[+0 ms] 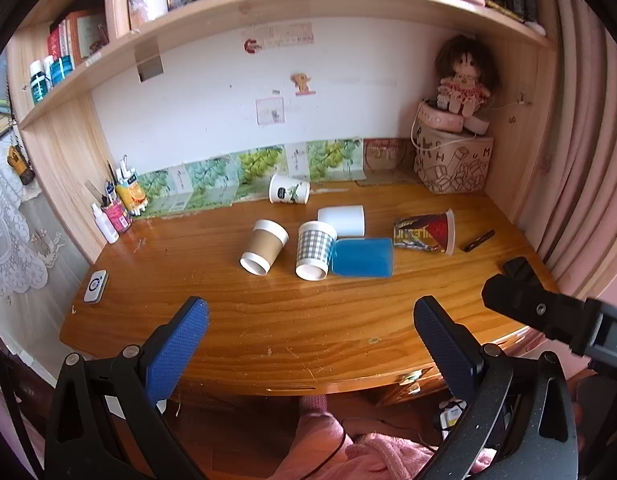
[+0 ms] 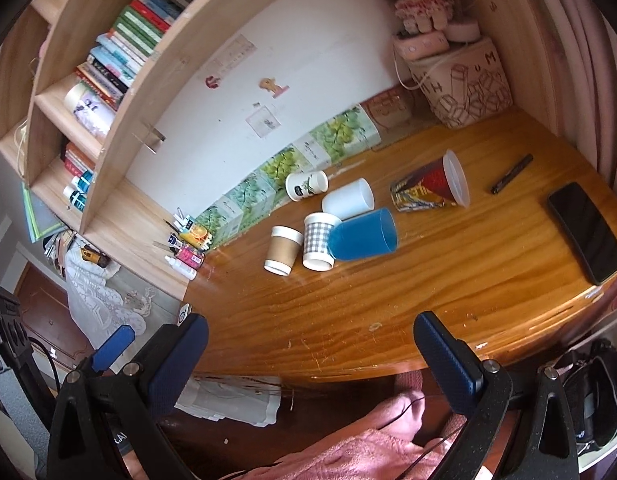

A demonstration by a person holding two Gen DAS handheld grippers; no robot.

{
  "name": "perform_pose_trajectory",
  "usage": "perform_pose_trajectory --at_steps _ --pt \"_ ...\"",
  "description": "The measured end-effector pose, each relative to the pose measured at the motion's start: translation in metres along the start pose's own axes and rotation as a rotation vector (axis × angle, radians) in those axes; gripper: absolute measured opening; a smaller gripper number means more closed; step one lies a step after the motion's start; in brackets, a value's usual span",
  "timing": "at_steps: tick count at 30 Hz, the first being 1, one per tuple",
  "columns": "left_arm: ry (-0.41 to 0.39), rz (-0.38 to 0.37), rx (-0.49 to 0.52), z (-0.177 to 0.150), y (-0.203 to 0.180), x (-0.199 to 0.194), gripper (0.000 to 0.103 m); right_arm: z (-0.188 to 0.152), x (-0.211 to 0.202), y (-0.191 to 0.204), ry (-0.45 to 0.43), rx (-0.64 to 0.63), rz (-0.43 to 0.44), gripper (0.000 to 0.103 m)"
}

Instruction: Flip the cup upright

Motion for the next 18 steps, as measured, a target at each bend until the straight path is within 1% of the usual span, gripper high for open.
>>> perform_pose_trajectory --at_steps 6,9,11,13,17,18 --pt "0.047 -0.008 0.011 0.005 -0.002 0.024 0.102 0.007 0.025 -0.015 0.068 0.115 0.032 0.103" --pt "0.063 -0.023 0.006 0.009 -0.002 0.035 0.102 0.010 0.044 -0.023 0.125 0.230 0.067 0.103" --pt "0.072 -0.043 0.012 0.013 -0.002 0.045 0.102 0.012 0.054 -0.028 0.144 0.298 0.095 0.103" --pt "0.082 -0.065 0.020 0.019 -0.003 0.055 0.102 0.014 0.063 -0.032 0.160 0.352 0.100 0.103" --pt "0.110 -0.065 0.070 0.028 -0.009 0.075 0.102 0.023 0.081 -0.041 0.170 0.438 0.104 0.103" --pt "0.118 -0.074 0.099 0.031 -0.011 0.082 0.102 0.025 0.086 -0.044 0.170 0.466 0.109 0.103"
Point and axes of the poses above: each gripper's, at about its wrist camera, not at the fingertips, and x roughly the way its jaws point, y to its left, z to its top, the point moved 8 cm from there along x, roughly the way its jaws point, and after that the axes turned 11 degrees about z, right-handed, at the moved point
